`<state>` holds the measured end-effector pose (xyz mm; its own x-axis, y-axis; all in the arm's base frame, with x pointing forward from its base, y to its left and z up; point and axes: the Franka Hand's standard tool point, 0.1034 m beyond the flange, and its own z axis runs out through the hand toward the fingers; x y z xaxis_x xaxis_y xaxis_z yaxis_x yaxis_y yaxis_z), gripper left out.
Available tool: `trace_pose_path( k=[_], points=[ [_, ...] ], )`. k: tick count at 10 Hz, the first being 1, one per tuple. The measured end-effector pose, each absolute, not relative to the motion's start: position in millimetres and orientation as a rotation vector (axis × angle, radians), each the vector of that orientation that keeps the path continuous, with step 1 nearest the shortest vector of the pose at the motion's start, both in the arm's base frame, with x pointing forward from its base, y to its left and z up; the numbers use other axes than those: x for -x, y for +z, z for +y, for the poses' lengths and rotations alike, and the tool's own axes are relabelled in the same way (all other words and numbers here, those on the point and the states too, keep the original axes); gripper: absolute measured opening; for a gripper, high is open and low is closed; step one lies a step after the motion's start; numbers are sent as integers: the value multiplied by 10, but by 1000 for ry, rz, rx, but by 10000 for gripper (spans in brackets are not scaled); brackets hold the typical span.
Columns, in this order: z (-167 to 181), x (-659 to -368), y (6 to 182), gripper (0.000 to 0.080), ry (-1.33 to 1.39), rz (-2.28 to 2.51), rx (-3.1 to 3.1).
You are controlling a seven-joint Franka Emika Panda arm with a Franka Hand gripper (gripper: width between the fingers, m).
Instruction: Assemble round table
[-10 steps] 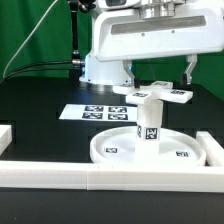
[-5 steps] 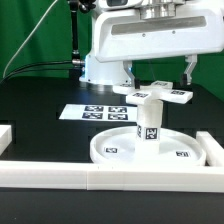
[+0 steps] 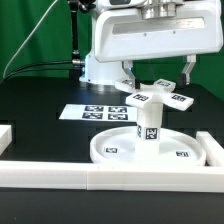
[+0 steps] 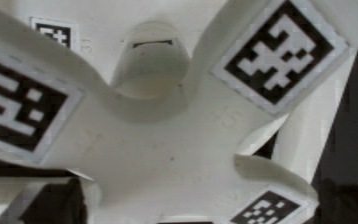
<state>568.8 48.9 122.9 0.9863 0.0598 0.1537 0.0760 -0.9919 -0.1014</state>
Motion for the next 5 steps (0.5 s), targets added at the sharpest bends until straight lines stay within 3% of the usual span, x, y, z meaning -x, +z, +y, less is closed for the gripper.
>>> trace_pose_path(
  k=[5],
  points=[
    [379,-5661,1136,649,-206,-77,3030]
  ],
)
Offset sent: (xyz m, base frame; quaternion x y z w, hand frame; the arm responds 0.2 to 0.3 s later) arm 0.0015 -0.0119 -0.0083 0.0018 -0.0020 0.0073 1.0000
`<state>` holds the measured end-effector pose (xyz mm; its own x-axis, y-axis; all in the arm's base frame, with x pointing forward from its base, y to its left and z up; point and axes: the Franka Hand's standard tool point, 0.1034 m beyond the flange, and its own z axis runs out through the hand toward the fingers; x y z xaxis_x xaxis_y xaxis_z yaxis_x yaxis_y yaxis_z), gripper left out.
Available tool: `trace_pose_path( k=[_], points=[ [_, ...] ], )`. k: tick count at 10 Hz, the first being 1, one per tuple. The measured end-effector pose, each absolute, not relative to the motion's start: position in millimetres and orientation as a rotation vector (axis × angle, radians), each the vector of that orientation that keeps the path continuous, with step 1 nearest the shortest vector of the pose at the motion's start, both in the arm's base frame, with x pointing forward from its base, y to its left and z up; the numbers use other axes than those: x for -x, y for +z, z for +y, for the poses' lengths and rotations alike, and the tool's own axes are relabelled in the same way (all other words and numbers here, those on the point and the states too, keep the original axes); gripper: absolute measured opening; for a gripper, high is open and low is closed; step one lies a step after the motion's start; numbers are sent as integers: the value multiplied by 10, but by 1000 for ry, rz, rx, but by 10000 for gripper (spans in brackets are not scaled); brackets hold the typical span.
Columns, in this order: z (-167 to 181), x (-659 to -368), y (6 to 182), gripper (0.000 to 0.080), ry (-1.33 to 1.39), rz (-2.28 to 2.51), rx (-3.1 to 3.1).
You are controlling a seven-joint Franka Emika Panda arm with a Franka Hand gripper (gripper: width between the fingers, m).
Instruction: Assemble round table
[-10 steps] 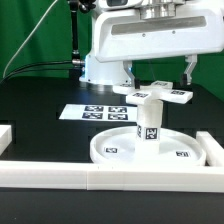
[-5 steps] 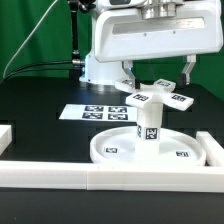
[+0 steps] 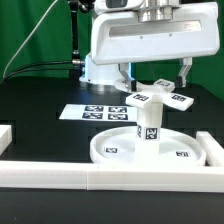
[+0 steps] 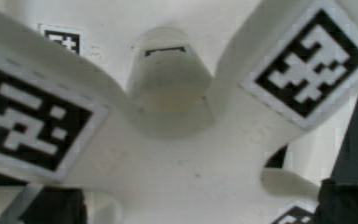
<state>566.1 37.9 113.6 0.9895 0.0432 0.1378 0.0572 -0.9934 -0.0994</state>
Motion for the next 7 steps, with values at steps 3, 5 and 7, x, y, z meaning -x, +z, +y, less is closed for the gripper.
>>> trace_pose_path(
  k=[3,5,7],
  points=[
    [363,-5626,1084,649,-195,-70,3033],
    [357,-5613,1065,649,-189,-69,3033],
    [357,-5611,1064,521,-188,-69,3033]
  ],
)
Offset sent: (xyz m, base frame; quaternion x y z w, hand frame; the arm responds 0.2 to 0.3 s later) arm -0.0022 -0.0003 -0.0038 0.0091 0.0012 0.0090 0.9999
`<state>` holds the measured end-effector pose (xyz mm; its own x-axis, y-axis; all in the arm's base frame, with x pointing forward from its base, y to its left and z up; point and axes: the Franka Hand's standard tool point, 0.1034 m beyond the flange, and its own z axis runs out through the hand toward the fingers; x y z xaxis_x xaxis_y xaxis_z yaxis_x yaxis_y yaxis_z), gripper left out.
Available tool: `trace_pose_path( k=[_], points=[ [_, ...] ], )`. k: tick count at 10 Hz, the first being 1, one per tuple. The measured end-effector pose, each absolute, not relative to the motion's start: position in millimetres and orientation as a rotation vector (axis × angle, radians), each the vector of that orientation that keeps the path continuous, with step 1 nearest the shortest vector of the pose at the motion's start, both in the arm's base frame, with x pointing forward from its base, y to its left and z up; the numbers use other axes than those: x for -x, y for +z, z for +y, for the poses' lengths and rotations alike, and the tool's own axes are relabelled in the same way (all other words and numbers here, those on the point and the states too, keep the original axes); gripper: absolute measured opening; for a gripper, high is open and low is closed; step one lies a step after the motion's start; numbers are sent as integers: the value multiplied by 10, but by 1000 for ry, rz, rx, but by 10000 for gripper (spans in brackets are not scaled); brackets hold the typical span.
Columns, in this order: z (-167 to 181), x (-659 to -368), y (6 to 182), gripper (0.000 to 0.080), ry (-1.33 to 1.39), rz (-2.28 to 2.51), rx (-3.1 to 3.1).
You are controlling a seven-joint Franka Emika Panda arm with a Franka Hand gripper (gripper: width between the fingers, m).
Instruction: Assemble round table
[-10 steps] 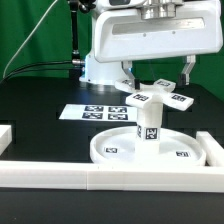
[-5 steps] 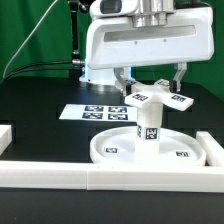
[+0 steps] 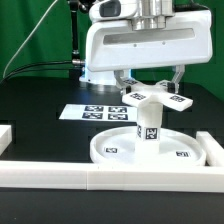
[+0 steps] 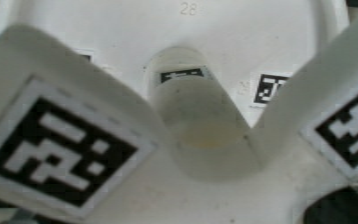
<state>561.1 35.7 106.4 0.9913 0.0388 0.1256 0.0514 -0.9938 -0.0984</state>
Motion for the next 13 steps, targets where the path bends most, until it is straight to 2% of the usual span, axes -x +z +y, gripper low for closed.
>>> trace_pose_path(
  k=[1,6,13],
  points=[
    [361,-5612,1066,446,-189,-70,3033],
    [367,-5611,1066,446,-186,-22,3031],
    [388,-5609,1064,448,-143,653,2927]
  ],
)
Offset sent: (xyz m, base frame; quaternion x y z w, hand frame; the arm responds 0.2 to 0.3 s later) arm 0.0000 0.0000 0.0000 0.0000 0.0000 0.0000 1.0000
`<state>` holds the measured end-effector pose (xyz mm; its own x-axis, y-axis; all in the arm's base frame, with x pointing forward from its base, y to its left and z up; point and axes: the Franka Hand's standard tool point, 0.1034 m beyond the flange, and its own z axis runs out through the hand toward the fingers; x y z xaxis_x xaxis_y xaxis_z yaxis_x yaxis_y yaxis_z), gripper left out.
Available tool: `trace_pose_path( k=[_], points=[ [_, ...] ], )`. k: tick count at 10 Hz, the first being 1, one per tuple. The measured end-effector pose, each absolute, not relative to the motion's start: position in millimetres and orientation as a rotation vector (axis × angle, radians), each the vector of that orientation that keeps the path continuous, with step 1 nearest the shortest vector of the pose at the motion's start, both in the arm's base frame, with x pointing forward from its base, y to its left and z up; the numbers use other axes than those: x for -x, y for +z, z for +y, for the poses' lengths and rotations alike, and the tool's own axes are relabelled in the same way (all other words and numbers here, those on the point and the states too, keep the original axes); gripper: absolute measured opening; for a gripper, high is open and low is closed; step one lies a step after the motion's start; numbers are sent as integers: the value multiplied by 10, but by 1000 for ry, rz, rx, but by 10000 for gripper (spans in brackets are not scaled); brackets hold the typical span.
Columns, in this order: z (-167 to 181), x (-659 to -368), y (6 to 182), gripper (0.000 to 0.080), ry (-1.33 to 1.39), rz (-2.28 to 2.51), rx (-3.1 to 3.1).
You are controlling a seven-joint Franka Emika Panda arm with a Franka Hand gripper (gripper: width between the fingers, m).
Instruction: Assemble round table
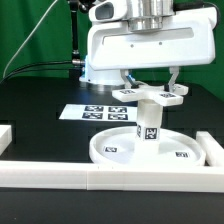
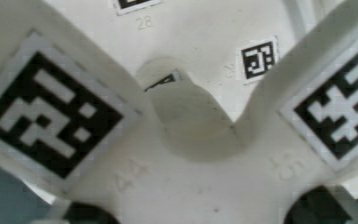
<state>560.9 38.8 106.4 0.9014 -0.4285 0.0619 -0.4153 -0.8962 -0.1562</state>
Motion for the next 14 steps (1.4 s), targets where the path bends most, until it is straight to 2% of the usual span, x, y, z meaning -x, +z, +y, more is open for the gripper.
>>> trace_pose_path(
  k=[14],
  points=[
    [346,-5610,1063,448,-50,1941,2138]
  ],
)
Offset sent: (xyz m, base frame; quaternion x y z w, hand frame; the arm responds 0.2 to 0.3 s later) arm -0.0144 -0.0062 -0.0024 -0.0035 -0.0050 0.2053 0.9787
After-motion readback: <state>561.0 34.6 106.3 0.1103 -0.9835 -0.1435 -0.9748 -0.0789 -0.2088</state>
